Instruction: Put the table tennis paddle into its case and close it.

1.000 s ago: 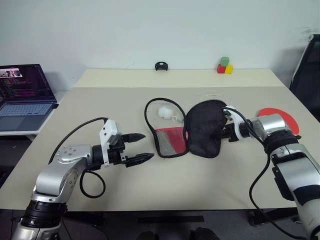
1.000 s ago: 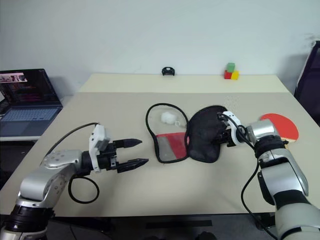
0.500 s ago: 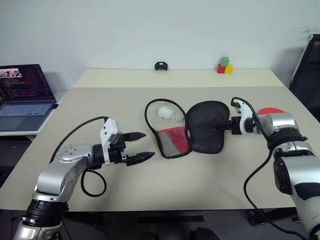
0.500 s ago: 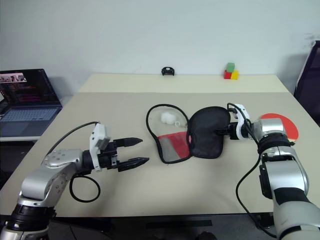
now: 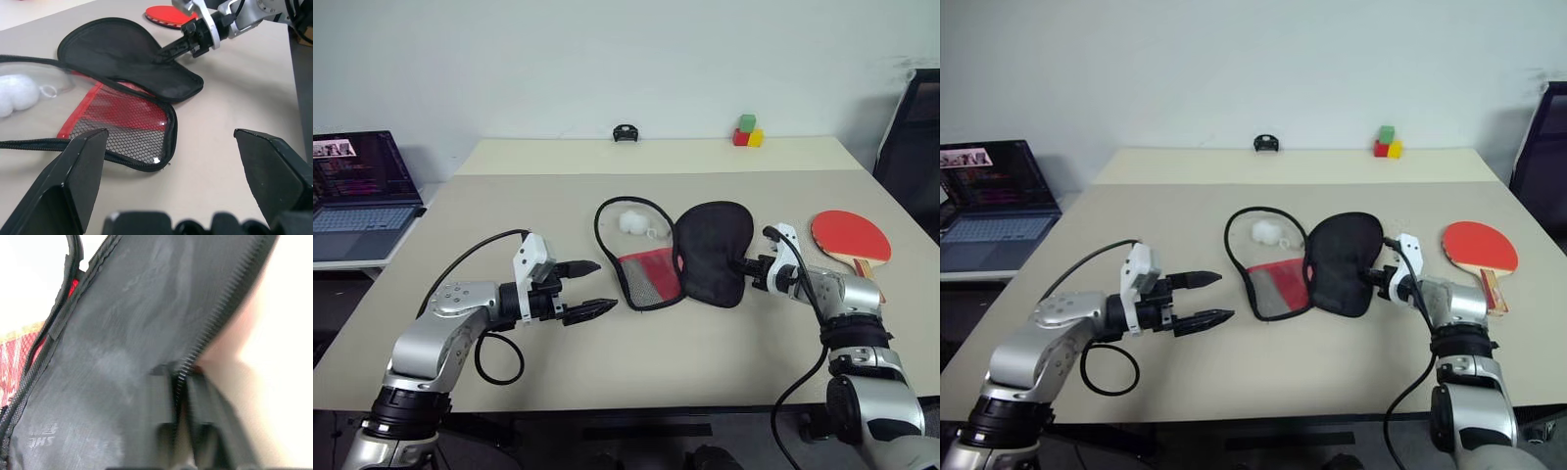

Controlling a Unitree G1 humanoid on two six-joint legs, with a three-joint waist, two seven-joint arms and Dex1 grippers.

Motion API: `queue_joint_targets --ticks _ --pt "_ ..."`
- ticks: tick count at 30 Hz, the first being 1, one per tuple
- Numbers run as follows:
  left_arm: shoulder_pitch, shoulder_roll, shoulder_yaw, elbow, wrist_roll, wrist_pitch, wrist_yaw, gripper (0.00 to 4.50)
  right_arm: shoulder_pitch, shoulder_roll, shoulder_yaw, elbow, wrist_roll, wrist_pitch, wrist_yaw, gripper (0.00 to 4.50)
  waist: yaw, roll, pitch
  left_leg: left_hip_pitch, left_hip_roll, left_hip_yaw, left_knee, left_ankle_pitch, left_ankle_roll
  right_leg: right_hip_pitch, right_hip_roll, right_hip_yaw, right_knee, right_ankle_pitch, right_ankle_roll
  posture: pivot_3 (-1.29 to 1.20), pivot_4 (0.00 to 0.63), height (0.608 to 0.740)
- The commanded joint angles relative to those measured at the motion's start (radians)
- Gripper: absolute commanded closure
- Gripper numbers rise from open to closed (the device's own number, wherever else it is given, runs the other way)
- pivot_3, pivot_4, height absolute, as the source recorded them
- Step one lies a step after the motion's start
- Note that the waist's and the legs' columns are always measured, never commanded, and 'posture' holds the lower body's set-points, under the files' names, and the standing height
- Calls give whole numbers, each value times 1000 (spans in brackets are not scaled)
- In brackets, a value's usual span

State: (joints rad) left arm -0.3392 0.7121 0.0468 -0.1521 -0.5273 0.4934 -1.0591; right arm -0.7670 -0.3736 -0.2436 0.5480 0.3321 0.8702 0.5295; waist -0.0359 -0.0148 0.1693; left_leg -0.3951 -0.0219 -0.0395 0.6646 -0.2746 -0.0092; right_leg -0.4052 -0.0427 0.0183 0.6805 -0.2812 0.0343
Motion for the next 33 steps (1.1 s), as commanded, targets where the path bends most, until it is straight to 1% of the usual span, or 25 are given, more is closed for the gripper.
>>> queue_joint_targets --ticks 1,11,14,23,27,33 --pt "-27 -1 9 -3 0 -19 -5 0 -59 -14 -3 22 5 -14 -7 4468 0 0 0 0 0 0 0 0 0 0 1 0 0 0 0 0 150 740" --pt "-19 3 18 -12 0 -16 1 0 -268 -100 64 314 -65 -124 74 4468 0 0 0 -1 0 1 0 0 0 -1 2 0 -2 0 0 0 150 740" --pt "-17 4 19 -14 0 -16 3 0 -309 -112 85 386 -89 -166 97 4468 1 0 0 -2 0 1 0 0 0 -1 2 0 -2 0 0 0 150 740" --pt "-9 10 25 -19 -2 -13 7 0 -389 -143 125 556 -170 -269 131 4468 1 0 0 -2 0 1 0 0 0 -1 2 0 -2 0 0 0 150 740" --pt "-17 11 22 -12 1 -15 5 0 -416 -154 129 603 -198 -311 123 4468 0 0 0 -2 0 1 0 0 0 -1 2 0 -2 0 0 0 150 740" --pt "-29 8 16 -4 4 -16 2 0 -441 -148 129 629 -215 -317 151 4468 1 0 0 -2 0 1 0 0 0 -1 2 0 -2 0 0 0 150 740"
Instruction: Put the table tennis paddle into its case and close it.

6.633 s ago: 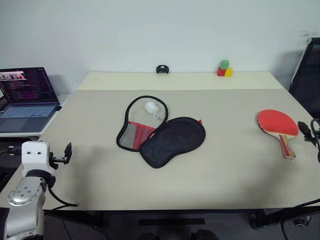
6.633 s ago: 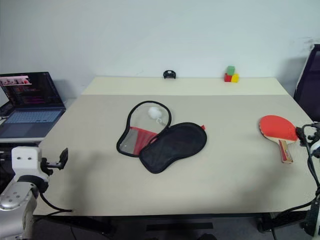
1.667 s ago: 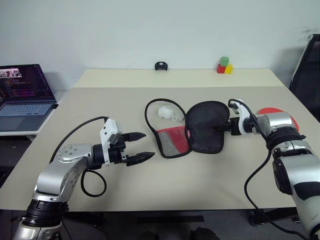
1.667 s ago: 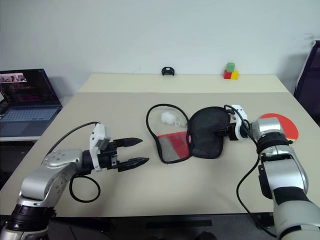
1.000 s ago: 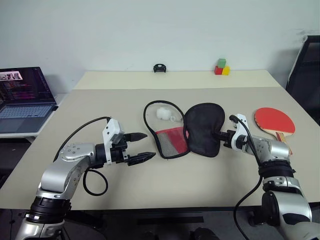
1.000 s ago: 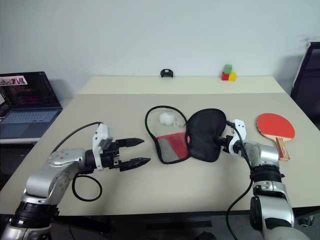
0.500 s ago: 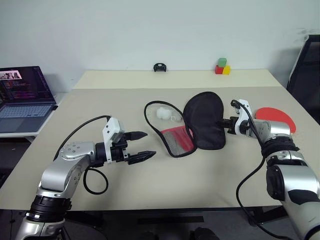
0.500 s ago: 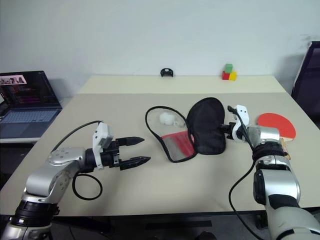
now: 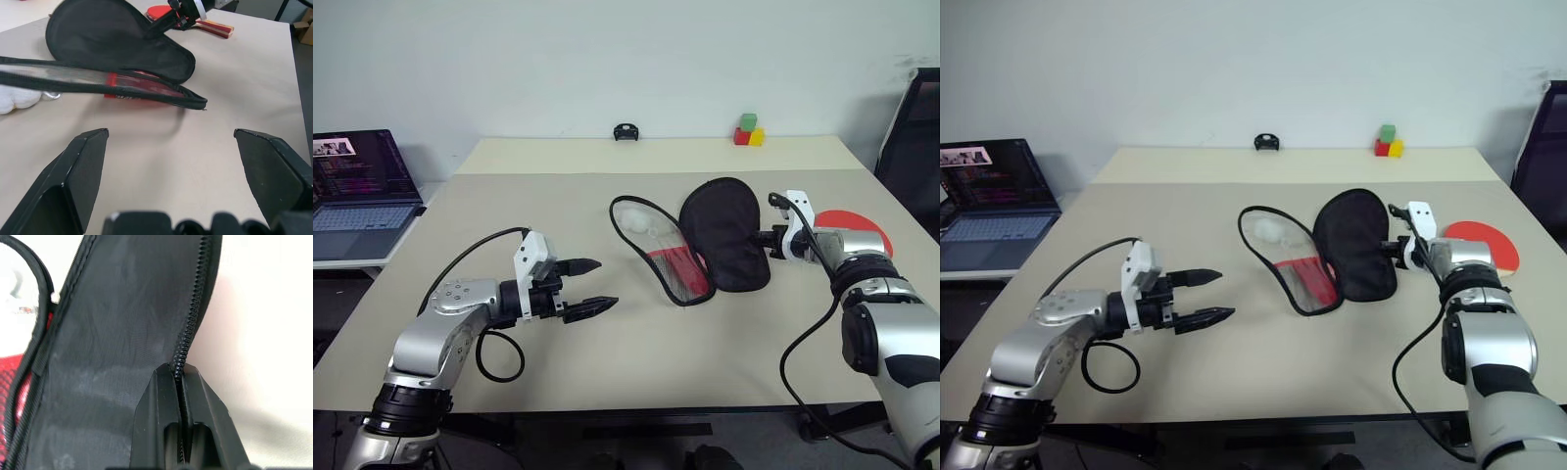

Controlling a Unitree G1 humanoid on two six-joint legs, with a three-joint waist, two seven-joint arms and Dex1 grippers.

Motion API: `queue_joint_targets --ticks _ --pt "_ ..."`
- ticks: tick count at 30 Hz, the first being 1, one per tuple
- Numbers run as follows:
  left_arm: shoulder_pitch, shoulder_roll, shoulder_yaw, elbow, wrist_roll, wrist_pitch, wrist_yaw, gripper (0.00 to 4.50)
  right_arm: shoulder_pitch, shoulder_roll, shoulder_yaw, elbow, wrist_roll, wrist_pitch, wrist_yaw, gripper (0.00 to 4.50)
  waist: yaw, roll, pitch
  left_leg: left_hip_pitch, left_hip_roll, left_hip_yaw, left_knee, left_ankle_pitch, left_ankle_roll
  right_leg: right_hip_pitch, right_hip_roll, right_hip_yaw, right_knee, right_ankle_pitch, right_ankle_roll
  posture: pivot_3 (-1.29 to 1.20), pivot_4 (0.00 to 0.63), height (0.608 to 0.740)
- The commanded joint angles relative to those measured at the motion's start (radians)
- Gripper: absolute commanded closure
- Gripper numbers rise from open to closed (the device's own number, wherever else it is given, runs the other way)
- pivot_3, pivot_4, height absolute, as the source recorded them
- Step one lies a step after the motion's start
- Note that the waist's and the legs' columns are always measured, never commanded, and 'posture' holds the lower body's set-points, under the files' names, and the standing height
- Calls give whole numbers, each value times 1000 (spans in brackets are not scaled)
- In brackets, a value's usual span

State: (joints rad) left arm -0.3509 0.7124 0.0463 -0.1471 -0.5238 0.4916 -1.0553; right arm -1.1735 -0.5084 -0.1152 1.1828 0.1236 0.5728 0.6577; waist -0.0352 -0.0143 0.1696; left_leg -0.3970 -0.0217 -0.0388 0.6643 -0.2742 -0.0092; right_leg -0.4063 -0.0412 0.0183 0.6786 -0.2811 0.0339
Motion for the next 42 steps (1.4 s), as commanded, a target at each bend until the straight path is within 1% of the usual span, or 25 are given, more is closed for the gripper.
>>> queue_joint_targets --ticks 1,4,5,8,13,18,23,27,33,37,42 --pt "-19 7 16 -9 1 -15 -2 0 -34 -9 5 -6 -10 -16 34 4468 0 0 0 0 0 0 0 0 0 0 0 0 0 0 0 0 150 740" --pt "-20 4 14 -8 2 -16 -1 0 -29 3 0 -12 -14 -22 26 4468 0 0 0 0 0 0 0 0 0 0 0 0 0 0 0 0 150 740" --pt "-20 3 13 -7 3 -16 -1 0 -28 5 -4 -11 -15 -28 17 4282 0 0 0 0 0 0 0 0 0 0 0 0 0 0 0 0 150 740" --pt "-20 3 13 -6 4 -17 -1 0 -27 7 -15 -10 -16 -42 -7 3472 0 0 0 0 0 0 0 0 0 0 0 0 0 0 0 0 150 740" --pt "-17 2 17 -8 5 -16 1 0 -24 9 -37 -23 1 -61 -22 1759 0 0 0 0 0 0 0 0 0 0 0 0 0 0 0 0 150 740" --pt "-23 -13 19 2 13 -27 20 0 1 11 -73 -91 41 -39 -9 1759 0 0 0 0 0 0 0 0 0 0 0 0 0 0 0 0 150 740" --pt "-93 -80 0 58 33 -55 56 0 63 21 -111 -205 92 12 -35 1759 3 0 0 0 0 -1 1 0 0 0 0 0 1 0 0 0 150 740" --pt "-151 -139 -16 105 50 -82 72 0 142 17 -136 -333 129 85 -58 1759 4 0 0 -1 0 -1 1 0 0 0 0 0 0 0 0 0 150 740" --pt "-201 -201 -38 156 78 -110 86 0 268 1 -179 -538 182 205 -120 1759 4 0 0 -1 0 -1 1 0 0 0 -1 0 0 0 0 0 150 740" --pt "-241 -250 -54 223 112 -151 109 0 342 -22 -232 -661 219 264 -164 1759 5 0 0 -1 0 -1 1 0 0 0 -1 0 1 0 0 0 150 740" --pt "-299 -309 -68 321 149 -210 126 0 428 -34 -290 -822 279 318 -184 1759 4 0 0 -1 0 0 1 0 0 0 0 0 1 0 0 0 150 740"
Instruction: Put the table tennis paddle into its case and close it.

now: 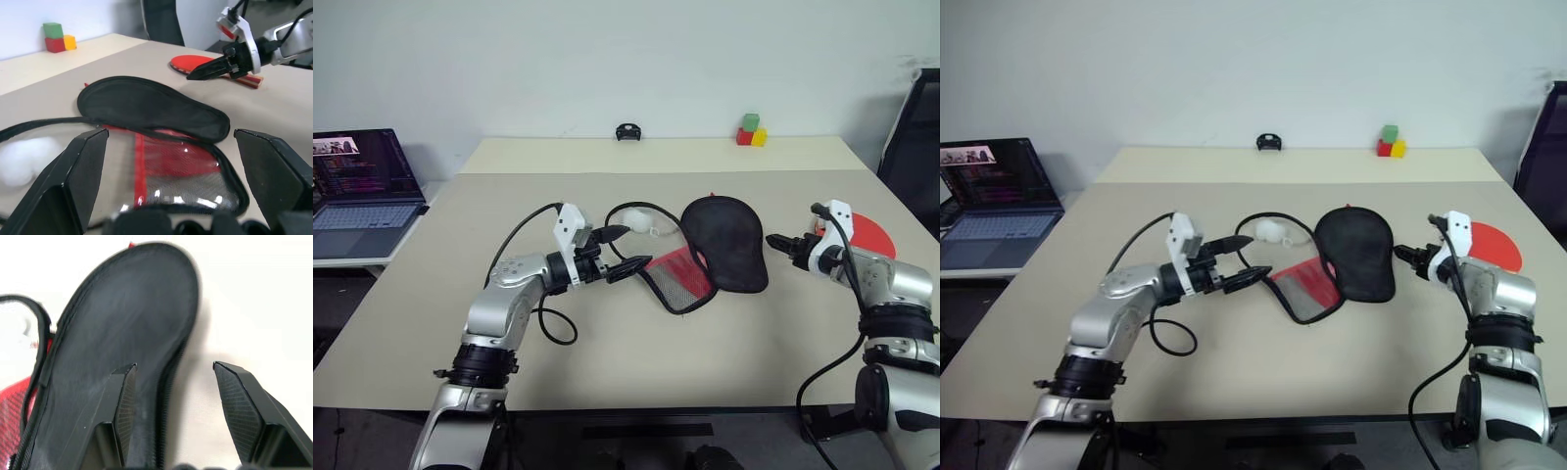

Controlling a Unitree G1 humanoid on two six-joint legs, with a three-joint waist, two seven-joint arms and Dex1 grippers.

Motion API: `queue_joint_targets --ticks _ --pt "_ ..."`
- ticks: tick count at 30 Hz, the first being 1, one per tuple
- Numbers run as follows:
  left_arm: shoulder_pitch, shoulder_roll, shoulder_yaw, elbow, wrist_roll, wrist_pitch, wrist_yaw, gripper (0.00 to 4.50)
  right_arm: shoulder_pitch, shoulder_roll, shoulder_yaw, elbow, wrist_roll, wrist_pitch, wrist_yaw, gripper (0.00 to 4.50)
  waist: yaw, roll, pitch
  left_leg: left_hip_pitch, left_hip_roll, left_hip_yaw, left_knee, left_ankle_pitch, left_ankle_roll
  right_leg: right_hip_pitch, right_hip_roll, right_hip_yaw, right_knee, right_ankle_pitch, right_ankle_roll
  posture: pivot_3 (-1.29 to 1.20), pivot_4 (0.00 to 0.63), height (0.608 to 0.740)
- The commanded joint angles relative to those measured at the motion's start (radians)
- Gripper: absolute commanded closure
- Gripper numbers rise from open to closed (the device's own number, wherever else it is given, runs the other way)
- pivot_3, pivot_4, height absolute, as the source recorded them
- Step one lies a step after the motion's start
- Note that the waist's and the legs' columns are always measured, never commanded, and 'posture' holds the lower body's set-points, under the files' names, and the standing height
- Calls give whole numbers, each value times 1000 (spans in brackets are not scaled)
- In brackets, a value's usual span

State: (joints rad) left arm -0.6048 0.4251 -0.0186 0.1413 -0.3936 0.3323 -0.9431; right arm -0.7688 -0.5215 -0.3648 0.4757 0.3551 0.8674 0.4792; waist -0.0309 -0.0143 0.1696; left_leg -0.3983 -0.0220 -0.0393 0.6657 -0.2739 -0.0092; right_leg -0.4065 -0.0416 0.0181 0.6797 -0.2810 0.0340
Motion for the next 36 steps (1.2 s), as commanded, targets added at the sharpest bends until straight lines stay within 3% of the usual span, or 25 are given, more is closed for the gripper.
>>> queue_joint_targets --ticks 1,5,6,13,17,24,36 --pt "-55 -32 -5 52 26 -63 17 0 38 -23 -43 -143 55 29 -7 1394 0 0 0 0 0 0 0 0 0 0 0 0 0 0 0 0 150 740" --pt "-104 -76 -29 158 71 -129 18 0 109 -46 -74 -290 87 43 -22 131 1 0 0 0 0 0 0 0 0 0 0 0 0 0 0 0 150 740" --pt "-110 -83 -31 174 77 -141 17 0 121 -55 -81 -306 83 38 -36 35 1 0 0 0 0 0 0 0 0 0 0 0 0 0 0 0 150 740" --pt "-113 -97 -47 236 118 -197 -2 0 192 -146 -123 -244 -51 -116 -209 35 1 0 0 0 -1 0 0 0 0 0 0 0 0 0 0 0 150 740" --pt "-117 -98 -49 258 126 -216 -11 0 192 -155 -117 -186 -74 -110 -251 35 -1 0 0 1 0 2 0 1 1 0 1 0 1 0 0 0 150 740" --pt "-134 -103 -55 284 129 -224 -40 0 139 -170 -61 -74 -66 -75 -202 35 -1 0 0 2 -1 3 0 1 1 0 2 0 1 0 0 0 150 740" --pt "-166 -94 -70 210 35 -117 -271 0 56 -244 54 214 -131 -177 -80 35 1 0 0 1 -1 3 0 1 2 0 2 0 0 0 0 0 150 740"
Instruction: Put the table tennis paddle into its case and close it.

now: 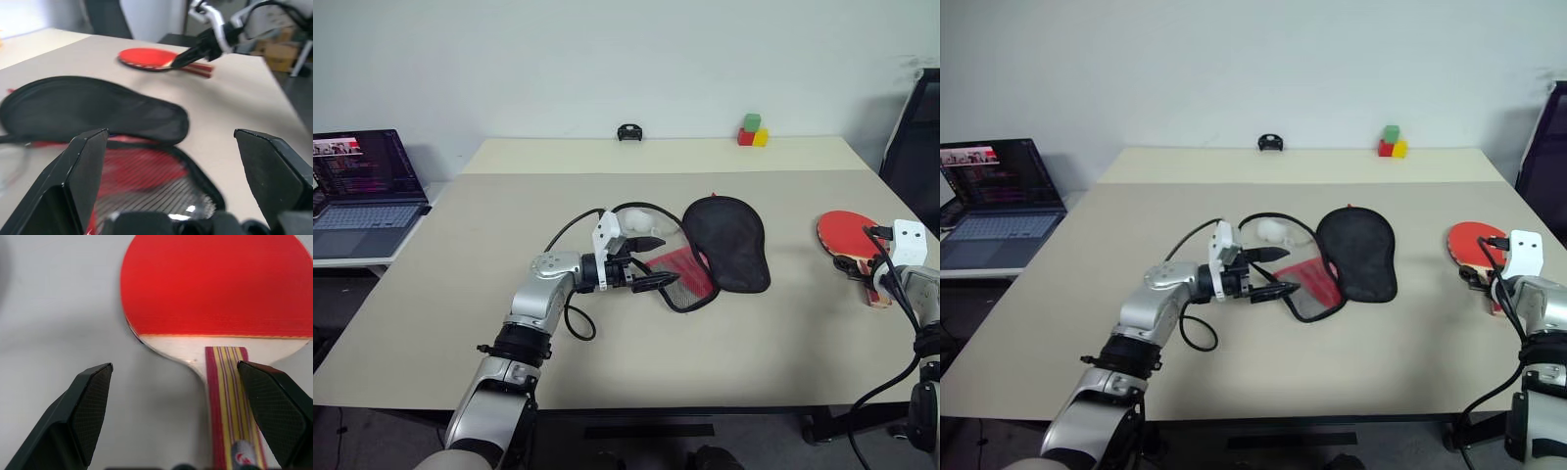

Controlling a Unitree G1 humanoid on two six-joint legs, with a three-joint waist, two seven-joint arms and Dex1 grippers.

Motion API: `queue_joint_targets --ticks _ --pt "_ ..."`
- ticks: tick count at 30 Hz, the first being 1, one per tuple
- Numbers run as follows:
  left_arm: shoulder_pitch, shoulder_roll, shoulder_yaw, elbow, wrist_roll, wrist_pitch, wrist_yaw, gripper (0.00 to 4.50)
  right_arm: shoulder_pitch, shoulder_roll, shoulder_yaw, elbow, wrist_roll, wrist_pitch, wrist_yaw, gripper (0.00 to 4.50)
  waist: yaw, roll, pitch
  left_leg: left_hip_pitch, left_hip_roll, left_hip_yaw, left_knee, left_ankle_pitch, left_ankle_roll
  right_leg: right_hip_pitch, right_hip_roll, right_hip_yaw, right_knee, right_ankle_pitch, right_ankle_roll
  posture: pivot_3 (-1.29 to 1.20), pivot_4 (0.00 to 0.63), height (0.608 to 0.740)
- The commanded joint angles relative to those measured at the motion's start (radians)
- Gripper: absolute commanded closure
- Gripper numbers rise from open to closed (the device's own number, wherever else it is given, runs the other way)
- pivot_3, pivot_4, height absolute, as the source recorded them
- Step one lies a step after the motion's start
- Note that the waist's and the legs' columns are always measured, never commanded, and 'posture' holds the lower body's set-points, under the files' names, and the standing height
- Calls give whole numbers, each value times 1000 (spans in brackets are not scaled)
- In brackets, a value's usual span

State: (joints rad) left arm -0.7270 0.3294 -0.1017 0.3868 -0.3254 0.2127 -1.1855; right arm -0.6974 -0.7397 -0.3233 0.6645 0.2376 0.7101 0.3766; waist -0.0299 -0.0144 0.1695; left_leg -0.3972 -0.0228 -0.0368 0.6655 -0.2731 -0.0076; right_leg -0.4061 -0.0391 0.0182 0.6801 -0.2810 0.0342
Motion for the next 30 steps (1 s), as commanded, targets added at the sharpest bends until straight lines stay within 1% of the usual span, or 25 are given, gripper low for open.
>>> queue_joint_targets --ticks 1,7,10,13,18,24,27,30 --pt "-53 -2 15 -32 -36 5 -33 0 -15 -27 16 33 -16 -24 29 35 0 0 0 0 0 0 0 0 0 0 0 0 0 0 0 0 150 740" --pt "-106 -23 12 21 -25 -15 -39 0 -11 -35 29 91 -36 -46 58 35 0 0 0 0 0 -1 1 0 0 1 0 0 0 0 0 0 150 740" --pt "-122 -31 11 43 -18 -25 -38 0 -11 -37 37 136 -52 -74 46 35 0 0 0 0 0 -1 1 0 0 1 0 0 0 0 0 0 150 740" --pt "-125 -33 11 47 -16 -30 -38 0 -15 -37 36 160 -63 -81 27 35 0 -1 0 1 0 -1 1 0 0 1 0 0 0 0 0 0 150 740" --pt "-119 -28 15 45 -12 -32 -32 0 -20 -29 29 155 -56 -66 34 35 -1 -1 0 1 0 0 1 0 0 1 0 0 0 0 0 0 150 740" --pt "-116 -28 15 45 -12 -35 -25 0 -37 -18 41 224 -75 -121 23 35 -1 -1 0 1 0 0 1 0 0 1 0 0 0 0 0 0 150 740" --pt "-115 -27 15 44 -11 -34 -23 0 -54 -8 53 268 -84 -146 20 568 -2 -1 -1 1 0 0 1 0 0 2 0 0 0 0 0 0 150 740" --pt "-113 -25 16 41 -10 -34 -21 0 -74 6 65 296 -90 -159 23 1460 -3 -2 -1 2 0 1 2 0 0 2 0 0 1 1 1 0 150 740"
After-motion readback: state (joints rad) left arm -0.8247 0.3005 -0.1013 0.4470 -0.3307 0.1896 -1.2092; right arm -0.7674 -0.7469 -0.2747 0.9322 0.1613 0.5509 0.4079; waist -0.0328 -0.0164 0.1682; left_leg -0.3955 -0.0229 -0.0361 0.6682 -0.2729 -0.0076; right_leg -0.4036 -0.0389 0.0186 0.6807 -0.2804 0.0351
